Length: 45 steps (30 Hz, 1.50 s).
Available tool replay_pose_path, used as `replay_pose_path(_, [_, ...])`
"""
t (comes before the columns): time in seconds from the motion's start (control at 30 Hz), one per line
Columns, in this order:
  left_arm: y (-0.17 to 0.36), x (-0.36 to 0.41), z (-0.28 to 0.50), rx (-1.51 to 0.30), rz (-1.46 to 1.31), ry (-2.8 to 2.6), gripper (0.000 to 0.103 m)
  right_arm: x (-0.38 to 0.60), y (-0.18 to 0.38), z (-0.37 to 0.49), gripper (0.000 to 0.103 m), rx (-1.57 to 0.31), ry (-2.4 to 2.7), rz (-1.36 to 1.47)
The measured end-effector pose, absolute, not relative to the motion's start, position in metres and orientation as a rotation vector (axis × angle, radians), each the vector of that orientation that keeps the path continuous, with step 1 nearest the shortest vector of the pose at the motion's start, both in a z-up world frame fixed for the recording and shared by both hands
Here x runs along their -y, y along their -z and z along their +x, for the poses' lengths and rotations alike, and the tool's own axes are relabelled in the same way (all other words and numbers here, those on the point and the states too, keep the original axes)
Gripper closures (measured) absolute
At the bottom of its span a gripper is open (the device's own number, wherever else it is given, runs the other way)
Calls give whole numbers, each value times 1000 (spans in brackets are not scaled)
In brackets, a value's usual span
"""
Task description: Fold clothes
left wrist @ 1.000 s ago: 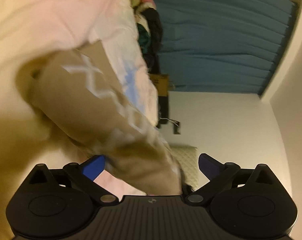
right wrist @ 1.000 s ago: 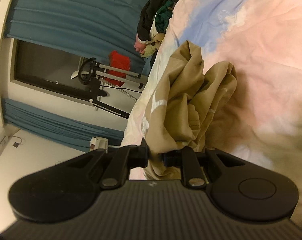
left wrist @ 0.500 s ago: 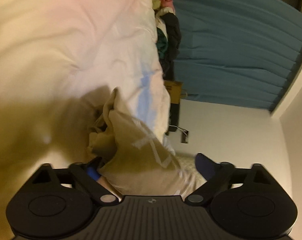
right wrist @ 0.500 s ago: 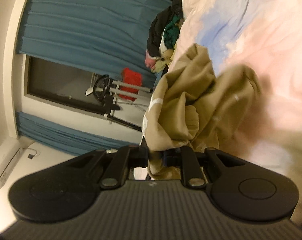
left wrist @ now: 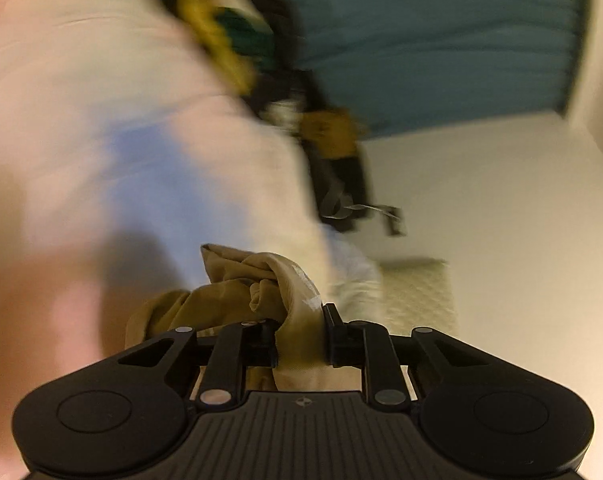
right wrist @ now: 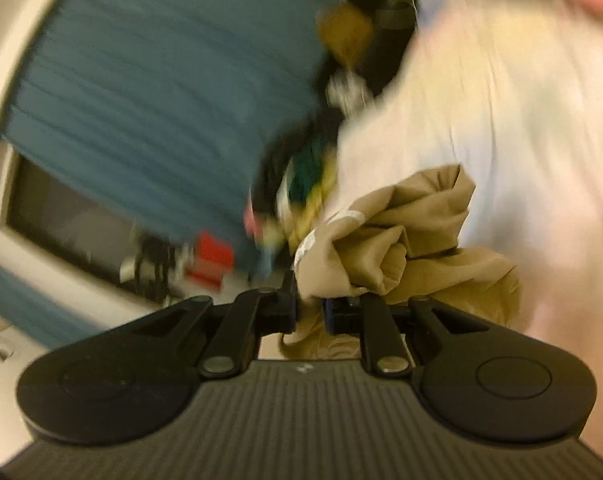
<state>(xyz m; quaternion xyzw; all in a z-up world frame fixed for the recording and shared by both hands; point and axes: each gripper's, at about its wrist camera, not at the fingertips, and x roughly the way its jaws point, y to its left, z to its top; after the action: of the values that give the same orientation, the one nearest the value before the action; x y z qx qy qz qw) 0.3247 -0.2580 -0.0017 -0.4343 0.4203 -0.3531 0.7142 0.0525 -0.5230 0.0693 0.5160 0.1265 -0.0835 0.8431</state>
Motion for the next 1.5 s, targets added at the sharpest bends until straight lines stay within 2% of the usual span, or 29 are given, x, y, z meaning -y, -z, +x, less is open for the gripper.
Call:
replay_pose_path(0.1, [-26, 314, 340, -836, -873, 879, 82, 547, -93, 54, 87, -110, 217, 975])
replay_pose_path(0.2, [-13, 361, 351, -812, -748, 906, 82, 554, -73, 57, 87, -97, 319, 816])
replay_pose_path(0.33, [77, 380, 331, -883, -521, 840, 86, 560, 23, 62, 87, -307, 435, 785])
replay_pose_path(0.4, [133, 369, 312, -979, -482, 784, 87, 562, 83, 59, 87, -434, 477, 893])
replay_pose_path(0.47, [159, 364, 304, -1003, -480, 772, 86, 559, 138, 53, 87, -543, 512, 996])
replay_pose_path(0.53, [180, 359, 297, -1009, -482, 769, 84, 554, 157, 42, 87, -518, 509, 1049])
replay_pose_path(0.63, [179, 363, 308, -1016, -453, 802, 79, 549, 166, 31, 85, -485, 503, 1083])
replay_pose_path(0.73, [162, 360, 309, -1018, -395, 820, 70, 542, 150, 32, 84, -548, 542, 1053])
replay_pose_path(0.8, [135, 351, 293, -987, -340, 822, 50, 540, 133, 29, 83, -606, 573, 1024])
replay_pose_path(0.97, [61, 325, 247, -881, -209, 831, 26, 520, 80, 5, 83, -615, 572, 885])
replay_pose_path(1.07, [15, 309, 216, -807, -168, 842, 21, 498, 43, -10, 81, -578, 545, 792])
replay_pose_path(1.1, [2, 303, 204, -783, -143, 840, 17, 490, 31, -15, 74, -566, 536, 762])
replay_pose_path(1.13, [-10, 297, 192, -761, -118, 838, 14, 481, 19, -21, 56, -542, 524, 734])
replay_pose_path(1.17, [-22, 290, 180, -739, -92, 836, 7, 473, 7, -26, 38, -517, 513, 705])
replay_pose_path(1.23, [-45, 276, 153, -691, -58, 838, 1, 455, -11, -39, 23, -471, 492, 649])
replay_pose_path(1.27, [-55, 267, 140, -671, -47, 838, 0, 445, -19, -47, 20, -456, 485, 621])
replay_pose_path(1.5, [-100, 199, 52, -535, 21, 804, 0, 383, -49, -92, 20, -382, 439, 483])
